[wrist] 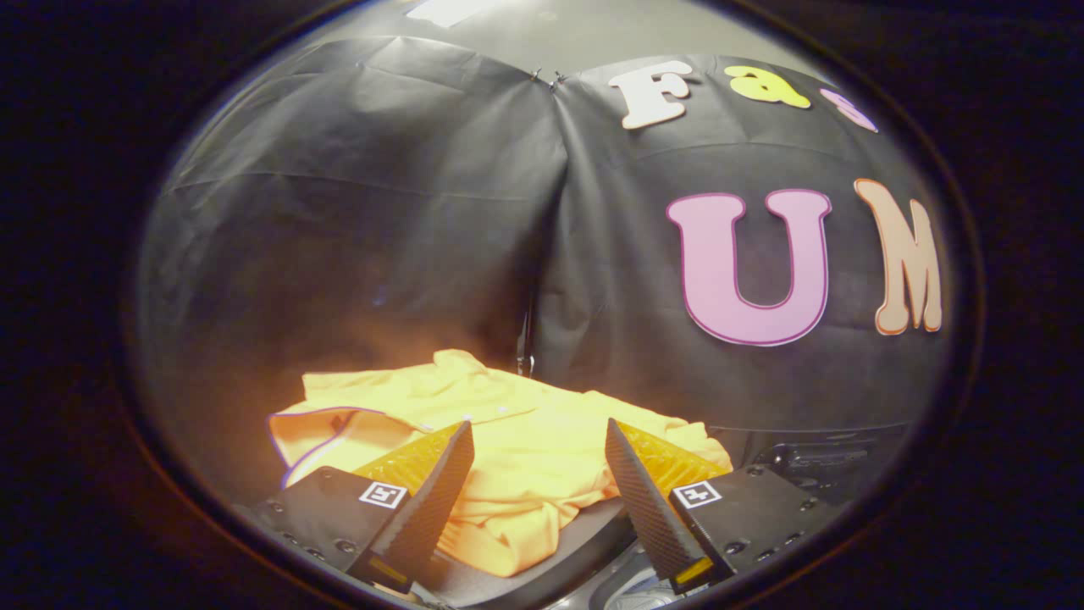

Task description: Put the clothes into the washing machine and then close the washing machine lid.

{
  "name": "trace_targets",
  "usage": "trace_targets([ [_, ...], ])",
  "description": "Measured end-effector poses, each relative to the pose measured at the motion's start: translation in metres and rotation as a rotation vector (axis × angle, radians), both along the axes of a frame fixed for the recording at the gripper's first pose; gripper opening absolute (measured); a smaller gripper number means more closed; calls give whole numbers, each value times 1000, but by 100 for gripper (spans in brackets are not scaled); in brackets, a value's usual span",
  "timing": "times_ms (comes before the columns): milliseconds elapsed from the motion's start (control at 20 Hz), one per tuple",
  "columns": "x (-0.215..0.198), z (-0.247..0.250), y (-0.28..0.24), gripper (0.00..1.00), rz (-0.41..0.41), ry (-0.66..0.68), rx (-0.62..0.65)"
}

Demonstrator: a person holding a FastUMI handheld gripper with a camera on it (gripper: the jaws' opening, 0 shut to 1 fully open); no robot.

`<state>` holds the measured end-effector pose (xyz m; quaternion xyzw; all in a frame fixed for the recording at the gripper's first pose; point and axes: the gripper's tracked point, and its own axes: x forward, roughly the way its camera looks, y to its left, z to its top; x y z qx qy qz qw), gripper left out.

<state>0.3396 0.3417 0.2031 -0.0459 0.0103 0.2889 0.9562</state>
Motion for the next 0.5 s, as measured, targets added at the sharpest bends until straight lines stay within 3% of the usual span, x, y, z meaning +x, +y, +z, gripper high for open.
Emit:
trace_targets([
  [150, 9, -20, 3, 97, 4, 78, -27],
  [450, 12, -15, 1, 28, 14, 122, 19],
  [500, 11, -15, -1, 21, 14, 123, 17],
])
